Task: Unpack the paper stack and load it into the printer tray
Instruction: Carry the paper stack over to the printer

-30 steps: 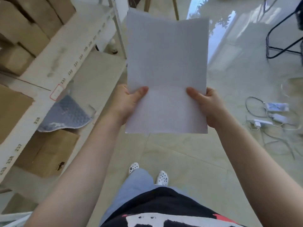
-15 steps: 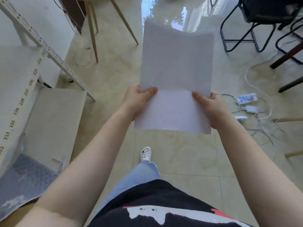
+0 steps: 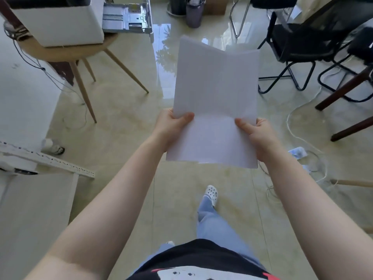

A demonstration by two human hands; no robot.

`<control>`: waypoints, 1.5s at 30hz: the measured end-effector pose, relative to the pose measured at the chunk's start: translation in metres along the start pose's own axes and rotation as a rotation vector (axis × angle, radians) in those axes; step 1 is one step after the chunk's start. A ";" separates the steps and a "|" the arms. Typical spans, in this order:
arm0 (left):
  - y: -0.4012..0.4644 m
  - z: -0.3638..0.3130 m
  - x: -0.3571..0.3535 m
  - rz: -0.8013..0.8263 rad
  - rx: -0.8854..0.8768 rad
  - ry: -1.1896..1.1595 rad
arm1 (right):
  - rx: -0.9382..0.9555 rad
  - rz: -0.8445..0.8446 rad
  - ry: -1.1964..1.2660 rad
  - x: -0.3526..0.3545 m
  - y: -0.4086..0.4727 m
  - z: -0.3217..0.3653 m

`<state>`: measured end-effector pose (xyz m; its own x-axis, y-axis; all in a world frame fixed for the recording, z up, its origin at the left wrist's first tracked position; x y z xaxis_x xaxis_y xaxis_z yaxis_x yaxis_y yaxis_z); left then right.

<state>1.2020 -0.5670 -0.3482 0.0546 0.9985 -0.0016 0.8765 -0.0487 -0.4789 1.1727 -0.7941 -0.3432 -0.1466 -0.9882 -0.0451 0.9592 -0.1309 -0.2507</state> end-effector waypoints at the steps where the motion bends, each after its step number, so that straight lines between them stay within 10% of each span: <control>1: 0.020 -0.008 -0.006 -0.012 0.009 -0.001 | -0.001 0.015 -0.004 0.005 0.025 0.004; 28: 0.498 -0.274 -0.088 -0.031 -0.005 -0.042 | 0.000 0.043 -0.076 0.035 0.563 0.158; 45: 0.733 -0.390 -0.050 -0.338 0.071 -0.137 | -0.070 0.341 -0.127 -0.042 0.888 0.223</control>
<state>2.0280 -0.6622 -0.3571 -0.3010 0.9522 0.0522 0.7984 0.2816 -0.5322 2.0842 -0.8867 -0.3480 0.2137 -0.9767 -0.0181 0.9283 0.2088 -0.3078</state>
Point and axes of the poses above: each hand's wrist, its own y-axis towards the middle knuckle, its own x-axis out of the back of the hand, z = x × y, the point moved 6 cm from there along y, towards the middle knuckle, and after that the axes turned 9 degrees about x, right-handed, at the moved point
